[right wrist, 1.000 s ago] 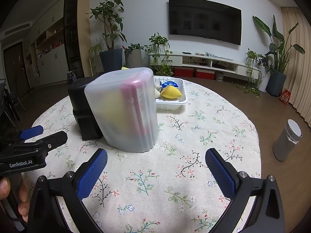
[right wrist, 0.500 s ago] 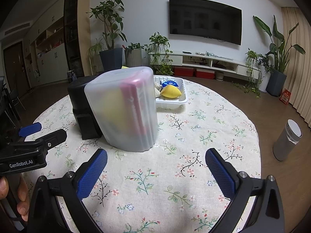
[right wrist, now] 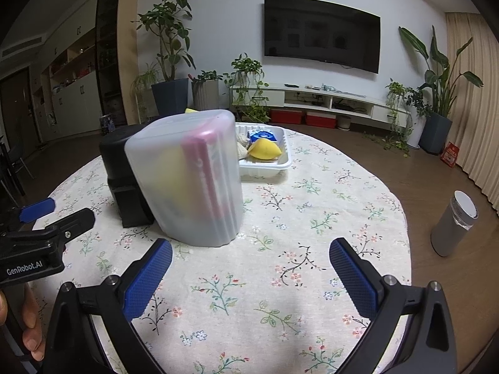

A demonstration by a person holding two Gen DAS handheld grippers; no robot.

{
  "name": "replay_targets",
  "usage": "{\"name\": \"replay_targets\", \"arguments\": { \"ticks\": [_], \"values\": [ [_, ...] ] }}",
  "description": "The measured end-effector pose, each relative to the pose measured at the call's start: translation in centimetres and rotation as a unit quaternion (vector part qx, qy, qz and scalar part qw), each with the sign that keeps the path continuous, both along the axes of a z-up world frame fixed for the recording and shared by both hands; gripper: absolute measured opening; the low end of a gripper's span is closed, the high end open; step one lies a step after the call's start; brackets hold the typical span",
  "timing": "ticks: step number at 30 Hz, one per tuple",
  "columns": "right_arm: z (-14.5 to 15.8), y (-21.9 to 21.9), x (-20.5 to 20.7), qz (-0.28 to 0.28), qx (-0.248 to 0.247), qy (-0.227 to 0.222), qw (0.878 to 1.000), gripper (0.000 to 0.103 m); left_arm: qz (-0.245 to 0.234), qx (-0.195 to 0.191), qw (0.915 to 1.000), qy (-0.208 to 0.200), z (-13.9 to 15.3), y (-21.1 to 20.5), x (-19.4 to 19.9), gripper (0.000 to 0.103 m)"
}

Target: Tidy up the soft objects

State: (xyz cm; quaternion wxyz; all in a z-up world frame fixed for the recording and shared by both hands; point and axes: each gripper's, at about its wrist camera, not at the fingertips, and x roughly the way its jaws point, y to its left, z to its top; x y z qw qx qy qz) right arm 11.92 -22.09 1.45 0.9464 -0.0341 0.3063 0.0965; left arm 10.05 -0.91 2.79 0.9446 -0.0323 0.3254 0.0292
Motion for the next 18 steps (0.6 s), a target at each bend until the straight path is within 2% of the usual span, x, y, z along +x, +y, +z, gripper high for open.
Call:
{"name": "replay_targets", "arguments": {
  "ticks": [9, 18],
  "values": [
    [0.1, -0.15, 0.28, -0.026, 0.0, 0.001, 1.0, 0.103, 0.006, 0.019, 0.9998, -0.002, -0.12, -0.81, -0.28, 0.103],
    [0.07, 0.21, 0.2, -0.03, -0.011, -0.001, 0.999, 0.103, 0.011, 0.006, 0.9999, 0.003, -0.27, -0.61, -0.21, 0.103]
  ]
}}
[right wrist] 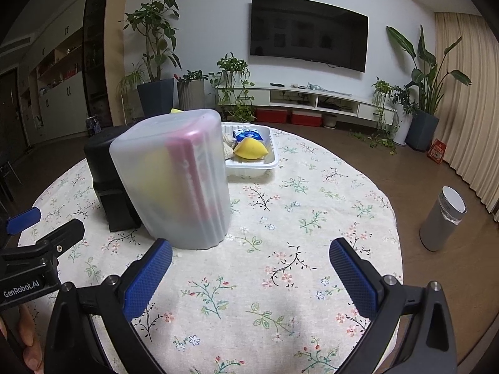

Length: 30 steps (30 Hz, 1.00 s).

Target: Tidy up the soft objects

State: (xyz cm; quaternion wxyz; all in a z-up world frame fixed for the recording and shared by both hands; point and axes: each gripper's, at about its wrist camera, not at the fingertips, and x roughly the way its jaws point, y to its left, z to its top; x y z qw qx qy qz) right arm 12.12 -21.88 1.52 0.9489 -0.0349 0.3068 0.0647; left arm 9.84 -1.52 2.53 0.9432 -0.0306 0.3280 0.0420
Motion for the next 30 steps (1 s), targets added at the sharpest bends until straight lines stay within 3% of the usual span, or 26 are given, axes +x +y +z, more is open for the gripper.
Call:
{"name": "replay_targets", "arguments": {
  "ticks": [30],
  "values": [
    [-0.15, -0.03, 0.0, 0.0, 0.0, 0.003, 1.0, 0.103, -0.022, -0.003, 0.9997, -0.008, -0.07, -0.29, -0.14, 0.103]
  ]
}}
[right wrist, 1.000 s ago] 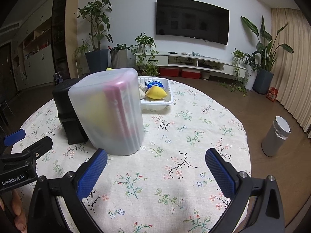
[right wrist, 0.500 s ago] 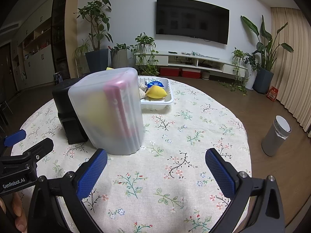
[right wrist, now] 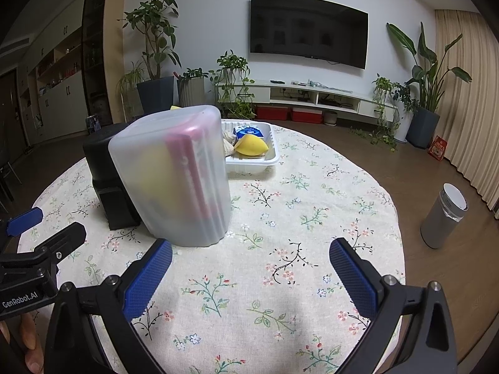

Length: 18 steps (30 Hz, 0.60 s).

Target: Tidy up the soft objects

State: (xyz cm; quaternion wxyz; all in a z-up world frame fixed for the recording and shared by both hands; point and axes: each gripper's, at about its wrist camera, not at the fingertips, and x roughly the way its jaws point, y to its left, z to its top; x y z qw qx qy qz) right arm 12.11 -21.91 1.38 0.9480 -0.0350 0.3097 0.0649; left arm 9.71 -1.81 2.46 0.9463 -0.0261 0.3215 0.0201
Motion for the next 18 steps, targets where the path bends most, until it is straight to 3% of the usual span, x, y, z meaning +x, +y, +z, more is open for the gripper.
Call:
{"name": "replay_targets", "arguments": {
  "ticks": [18],
  "values": [
    [-0.7, 0.22, -0.14, 0.001, 0.002, 0.007, 1.0, 0.103, -0.004, -0.009, 0.9999, 0.01, -0.16, 0.02, 0.22, 0.103]
  ]
}}
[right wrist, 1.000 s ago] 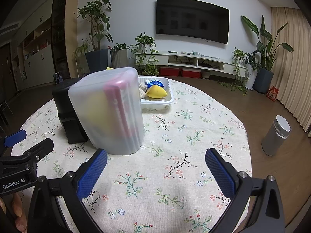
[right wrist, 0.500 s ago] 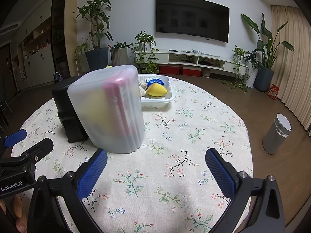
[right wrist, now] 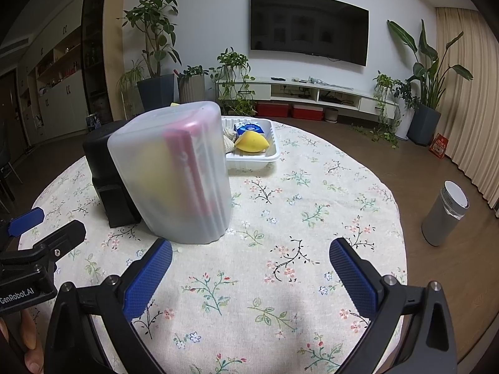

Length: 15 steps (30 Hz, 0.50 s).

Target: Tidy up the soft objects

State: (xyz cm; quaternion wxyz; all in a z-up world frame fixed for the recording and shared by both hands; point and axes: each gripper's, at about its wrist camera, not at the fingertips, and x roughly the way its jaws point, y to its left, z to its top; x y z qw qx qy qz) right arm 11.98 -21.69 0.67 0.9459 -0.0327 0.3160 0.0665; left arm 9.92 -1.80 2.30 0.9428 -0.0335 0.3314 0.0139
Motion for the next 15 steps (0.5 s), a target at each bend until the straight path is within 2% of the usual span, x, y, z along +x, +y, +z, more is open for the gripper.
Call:
{"name": "replay_targets", "arguments": {
  "ticks": [15],
  "values": [
    [-0.3, 0.18, -0.41, 0.003, 0.0, 0.006, 1.0, 0.103, 0.001, 0.0, 1.0, -0.004, 0.15, -0.09, -0.25, 0.103]
  ]
}}
